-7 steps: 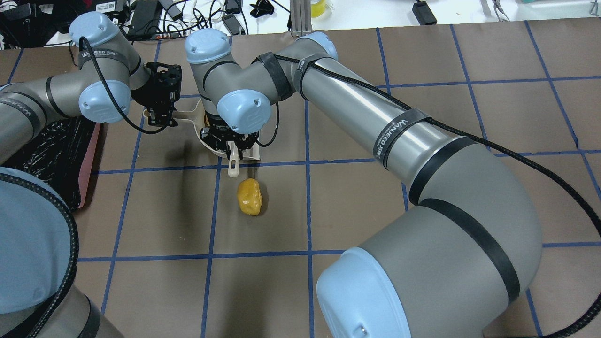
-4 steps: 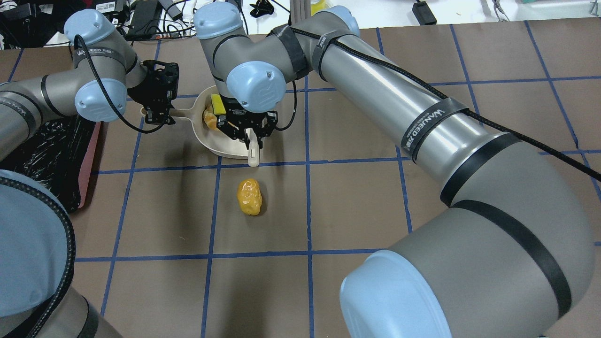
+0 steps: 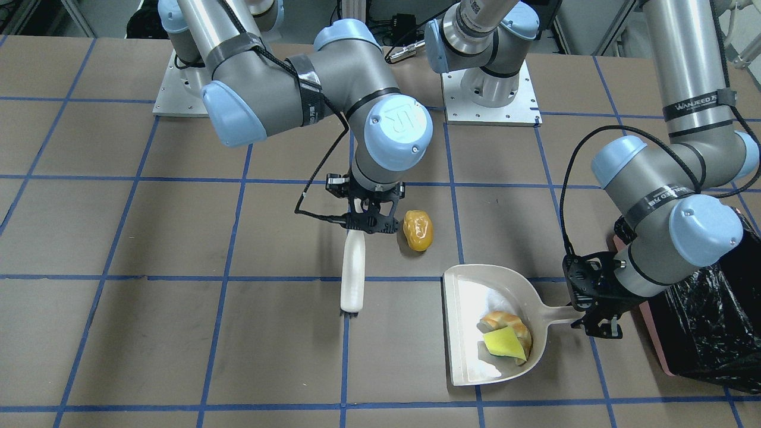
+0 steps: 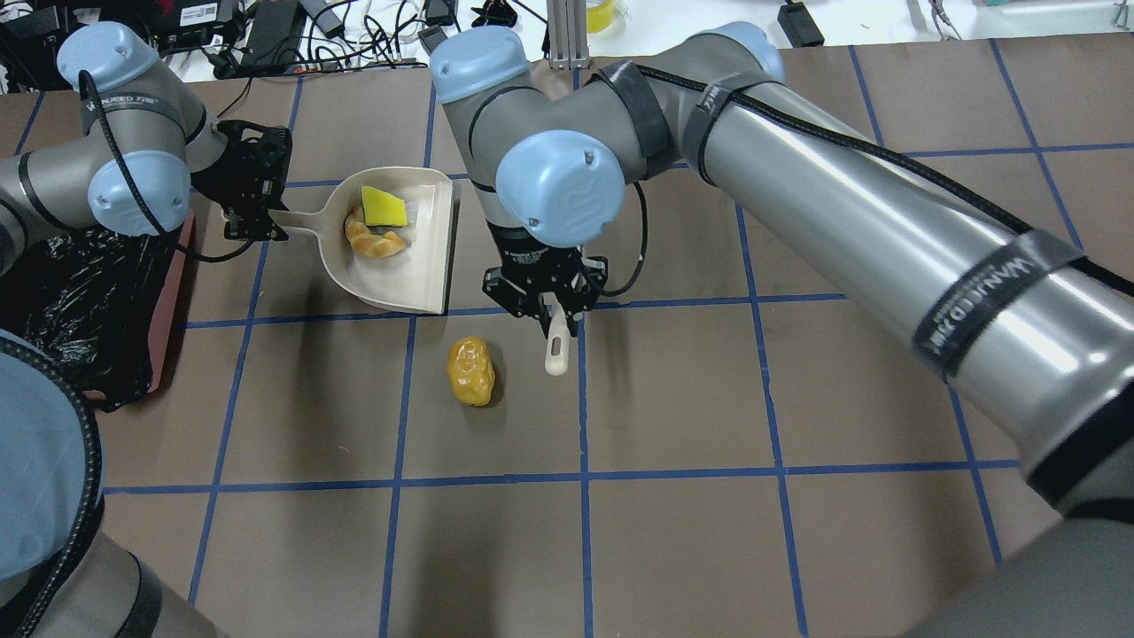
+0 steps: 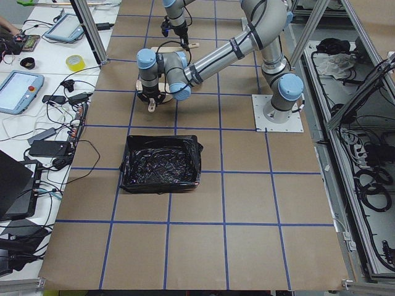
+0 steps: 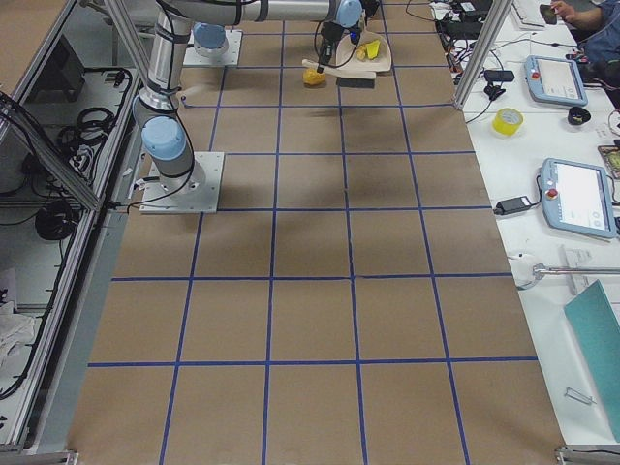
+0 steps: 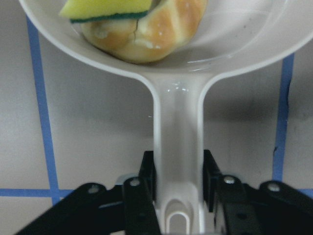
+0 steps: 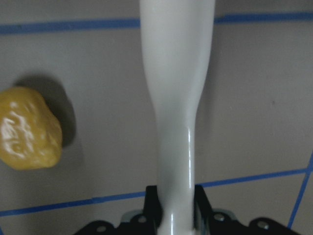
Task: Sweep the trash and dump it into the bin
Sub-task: 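Sweep the yellow potato toward the dustpan with the brush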
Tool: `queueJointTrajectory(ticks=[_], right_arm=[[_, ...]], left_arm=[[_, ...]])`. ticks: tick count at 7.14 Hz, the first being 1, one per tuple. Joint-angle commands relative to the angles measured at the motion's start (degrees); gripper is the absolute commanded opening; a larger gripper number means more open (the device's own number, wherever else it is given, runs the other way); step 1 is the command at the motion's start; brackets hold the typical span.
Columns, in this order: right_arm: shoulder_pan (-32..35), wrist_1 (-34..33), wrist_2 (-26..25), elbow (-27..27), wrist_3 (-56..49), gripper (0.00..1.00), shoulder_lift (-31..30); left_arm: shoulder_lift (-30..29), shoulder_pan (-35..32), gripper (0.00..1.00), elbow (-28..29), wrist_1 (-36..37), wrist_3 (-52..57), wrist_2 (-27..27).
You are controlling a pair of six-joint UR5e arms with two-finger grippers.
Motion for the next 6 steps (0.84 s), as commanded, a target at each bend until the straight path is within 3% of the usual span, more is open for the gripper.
queueJointTrajectory(ticks=[1,3,6], right_arm=[[4.69,-2.22,5.06,13.73,10.16,0.0,-9.55],[11.38,-3.01,11.05,16.23,21.16,0.0,-9.76],[13.08,-13.79,13.72,15.71,22.61,0.0,-1.97]], left_arm=[[4.94,0.58,0.0,-7.55,-0.05,2.95,1.25],[9.95,0.49,0.0,-14.26,0.74,3.84,6.26],[11.12,0.31,0.0,-15.86,0.74,2.79,6.27]])
